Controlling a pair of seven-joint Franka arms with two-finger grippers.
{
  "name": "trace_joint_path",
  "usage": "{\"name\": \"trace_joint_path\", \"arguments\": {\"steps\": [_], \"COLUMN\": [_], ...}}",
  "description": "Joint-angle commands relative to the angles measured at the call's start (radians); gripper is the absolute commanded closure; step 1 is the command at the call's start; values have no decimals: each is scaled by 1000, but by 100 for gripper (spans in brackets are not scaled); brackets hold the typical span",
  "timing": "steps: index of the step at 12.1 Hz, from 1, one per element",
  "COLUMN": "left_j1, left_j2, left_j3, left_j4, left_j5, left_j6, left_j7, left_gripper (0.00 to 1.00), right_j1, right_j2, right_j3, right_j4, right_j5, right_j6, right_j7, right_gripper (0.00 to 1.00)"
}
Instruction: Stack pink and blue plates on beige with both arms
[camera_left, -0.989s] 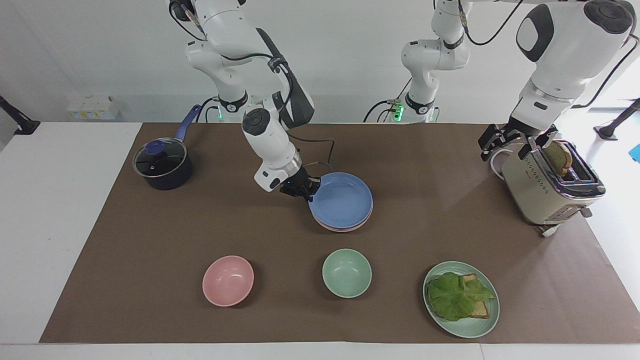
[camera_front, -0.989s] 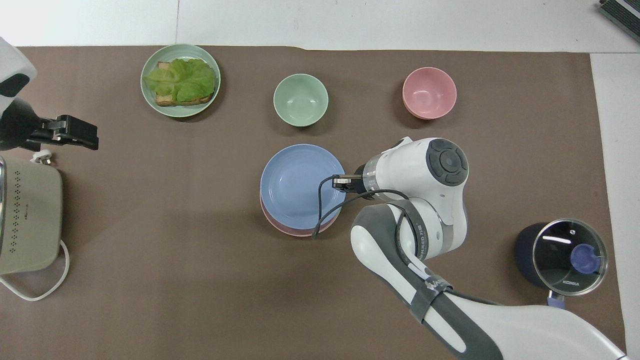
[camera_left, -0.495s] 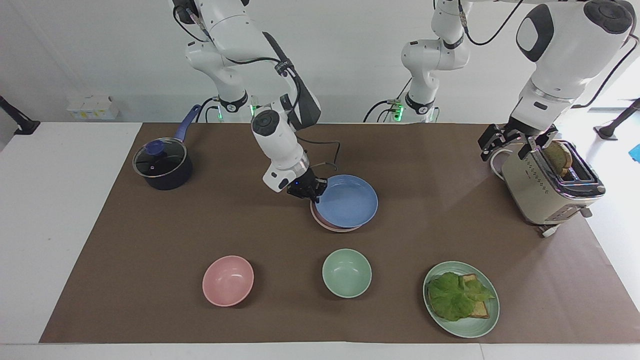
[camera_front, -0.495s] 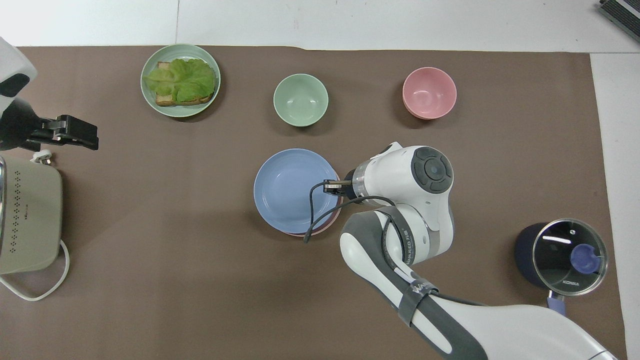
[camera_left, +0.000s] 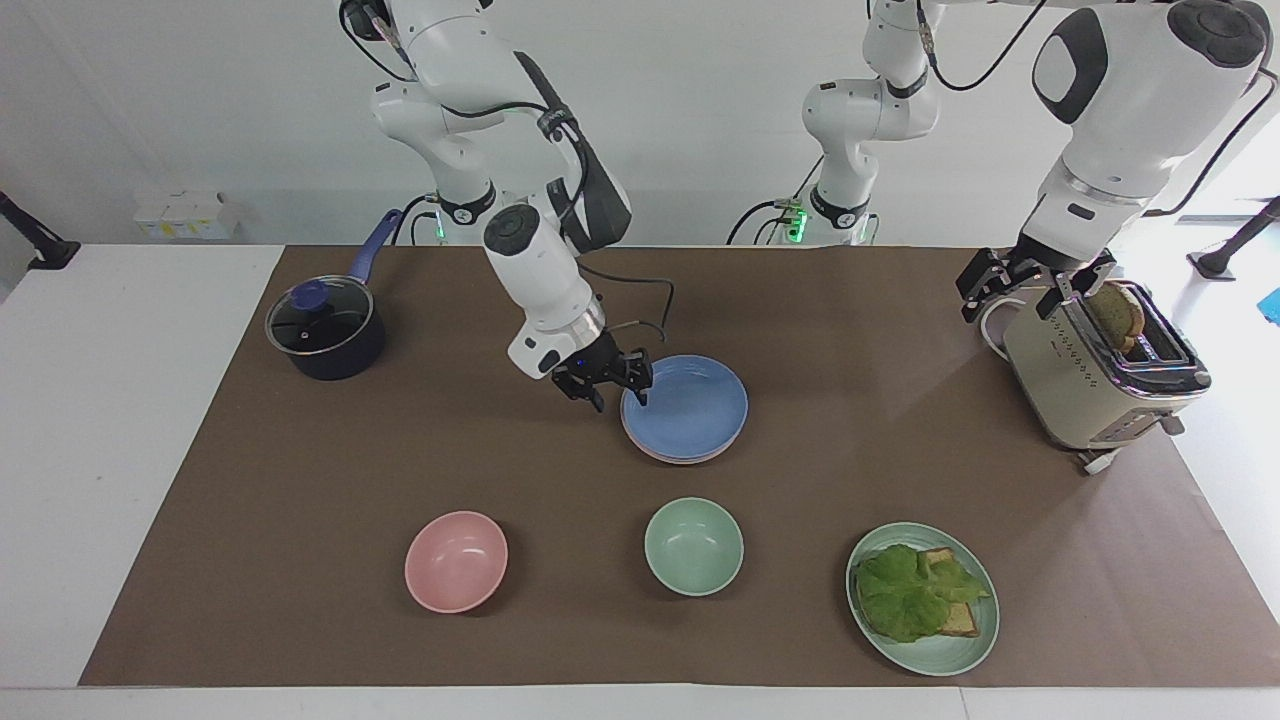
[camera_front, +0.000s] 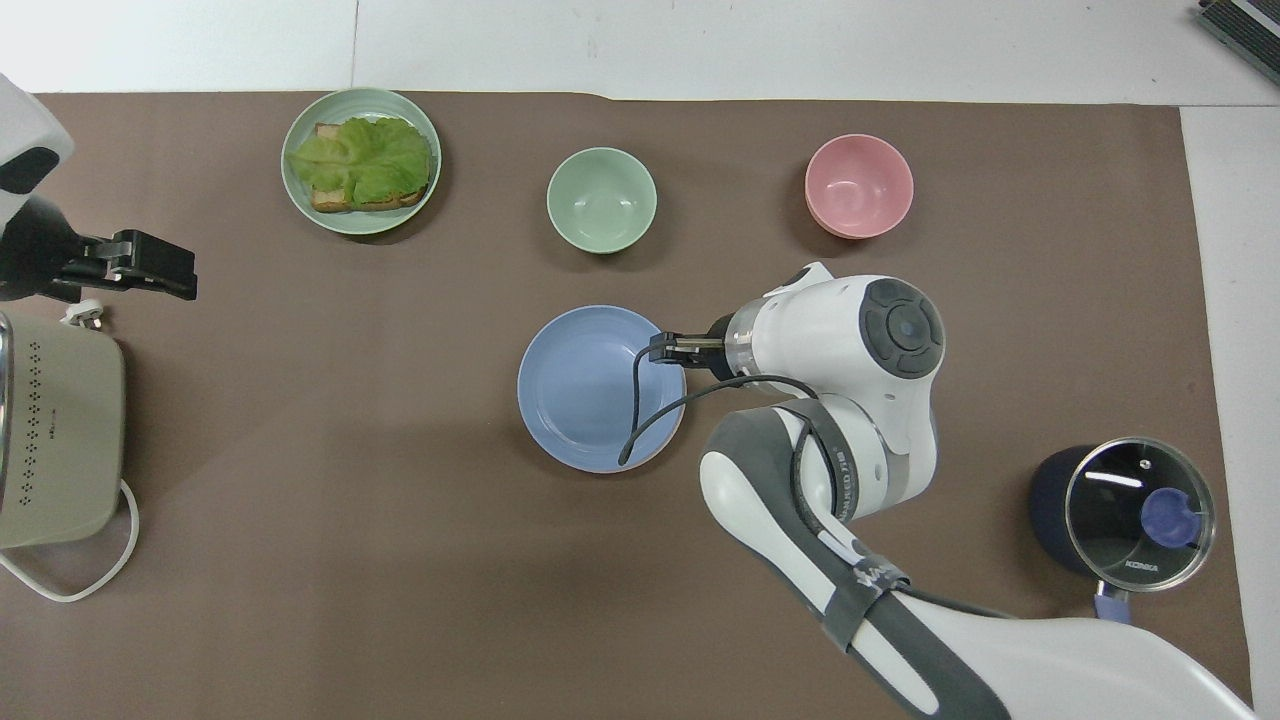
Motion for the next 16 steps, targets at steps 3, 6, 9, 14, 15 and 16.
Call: {"name": "trace_joint_path", "arguments": {"steps": [3,6,9,14,15,16], "left_j1": [11,11,11,11,11,11], "left_j2": [-5,-5,-5,-5,-5,-5], "left_j3": [-9,-9,-9,-9,-9,-9], "left_j4": [-5,-5,-5,-5,-5,-5], "left_j5": [12,12,12,12,12,12], "left_j6": [-8,-8,-8,-8,-8,-8], "left_j7": [7,7,7,7,7,7], "left_gripper": [0,0,0,0,0,0], "right_j1": [-179,-268,-331,-325,-328,-334], "right_j2": [-186,-261,-263,-248,-234,-234], "right_j3": [5,5,1,-7,-7,-10], "right_j4": [32,123,259,398,441,441], "right_j5": [-144,-252,-303,-437,-449,-428], "right_j6": [-225,-432,-630,-837,-873,-877], "right_j7": [-4,-4,-23,-98,-138,-144], "right_gripper": [0,0,0,0,0,0]}}
